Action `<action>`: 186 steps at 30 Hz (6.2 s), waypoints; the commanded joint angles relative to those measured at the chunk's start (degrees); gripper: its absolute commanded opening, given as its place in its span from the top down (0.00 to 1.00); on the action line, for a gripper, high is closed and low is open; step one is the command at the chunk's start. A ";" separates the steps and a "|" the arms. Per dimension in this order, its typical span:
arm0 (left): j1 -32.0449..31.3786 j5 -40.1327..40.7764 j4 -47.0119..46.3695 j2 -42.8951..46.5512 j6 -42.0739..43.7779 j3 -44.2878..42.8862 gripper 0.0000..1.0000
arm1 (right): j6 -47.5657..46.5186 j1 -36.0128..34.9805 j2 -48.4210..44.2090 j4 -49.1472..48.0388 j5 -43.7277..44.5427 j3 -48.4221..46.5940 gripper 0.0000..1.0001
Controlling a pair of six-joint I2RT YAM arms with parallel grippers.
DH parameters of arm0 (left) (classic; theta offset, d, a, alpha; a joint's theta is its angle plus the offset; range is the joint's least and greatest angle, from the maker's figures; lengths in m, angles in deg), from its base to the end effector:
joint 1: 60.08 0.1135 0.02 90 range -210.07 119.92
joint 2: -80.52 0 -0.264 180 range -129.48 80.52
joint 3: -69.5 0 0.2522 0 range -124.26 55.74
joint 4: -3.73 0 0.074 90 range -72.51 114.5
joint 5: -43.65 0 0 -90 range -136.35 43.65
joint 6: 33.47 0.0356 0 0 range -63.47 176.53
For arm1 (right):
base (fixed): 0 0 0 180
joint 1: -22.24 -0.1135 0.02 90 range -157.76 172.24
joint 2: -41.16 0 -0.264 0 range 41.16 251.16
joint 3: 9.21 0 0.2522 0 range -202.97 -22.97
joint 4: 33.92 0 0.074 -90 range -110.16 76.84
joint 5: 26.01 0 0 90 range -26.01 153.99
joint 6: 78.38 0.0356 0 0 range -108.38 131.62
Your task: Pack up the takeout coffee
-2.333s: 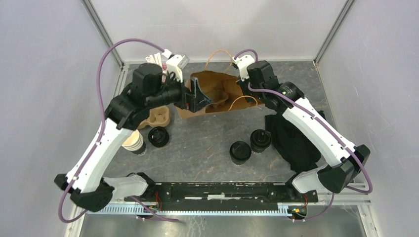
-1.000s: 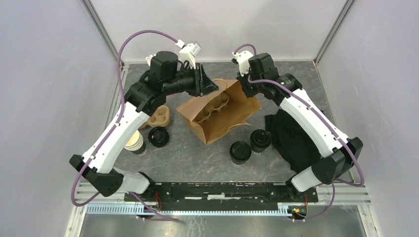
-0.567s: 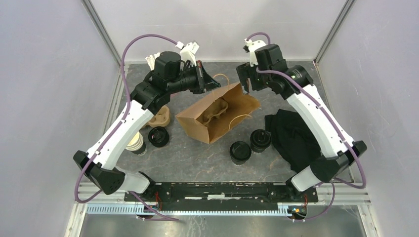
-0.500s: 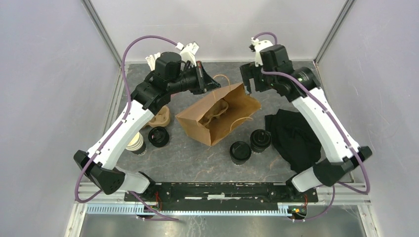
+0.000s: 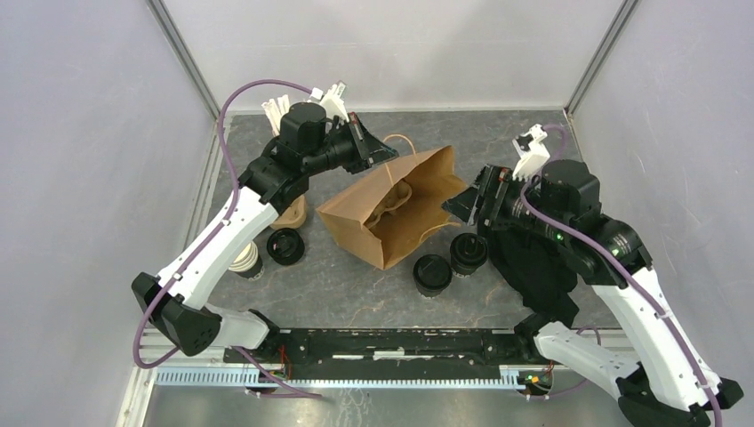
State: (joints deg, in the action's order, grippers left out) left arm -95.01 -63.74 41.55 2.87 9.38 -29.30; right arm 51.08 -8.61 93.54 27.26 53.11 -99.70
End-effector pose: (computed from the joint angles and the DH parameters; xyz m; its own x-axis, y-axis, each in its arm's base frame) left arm 0.2417 -0.1817 0.4314 -0.7326 -0.3417 -0.5886 0.3588 0.5410 -0.7606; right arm 0.1318 0.0866 0.4356 -0.6745 0.3241 -0.6633 -0.2901 0.7099 0.6418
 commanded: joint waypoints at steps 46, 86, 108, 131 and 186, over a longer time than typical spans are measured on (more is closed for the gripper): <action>18.50 16.96 10.44 14.50 -8.24 10.70 0.98 | 13.94 0.57 27.40 -45.72 -21.05 -9.01 1.00; 23.52 -10.54 -13.10 19.67 1.33 17.37 0.98 | 7.57 2.72 19.26 -50.43 -34.48 8.47 0.99; 16.90 -36.90 -24.66 7.95 -3.08 15.59 0.98 | -16.61 0.72 0.89 -38.05 -38.58 36.55 0.98; 19.17 2.69 11.29 8.50 1.91 4.07 0.98 | -7.24 -0.06 18.22 -48.75 -27.67 4.10 1.00; 20.87 -12.06 2.71 -0.05 2.60 -4.35 0.98 | -5.08 3.74 11.59 -43.42 -32.01 13.02 0.97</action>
State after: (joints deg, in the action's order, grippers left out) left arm -74.40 -76.53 42.34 6.02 7.08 -28.66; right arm 47.93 -4.34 110.10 -9.81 27.28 -90.95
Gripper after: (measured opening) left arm 0.043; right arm 0.038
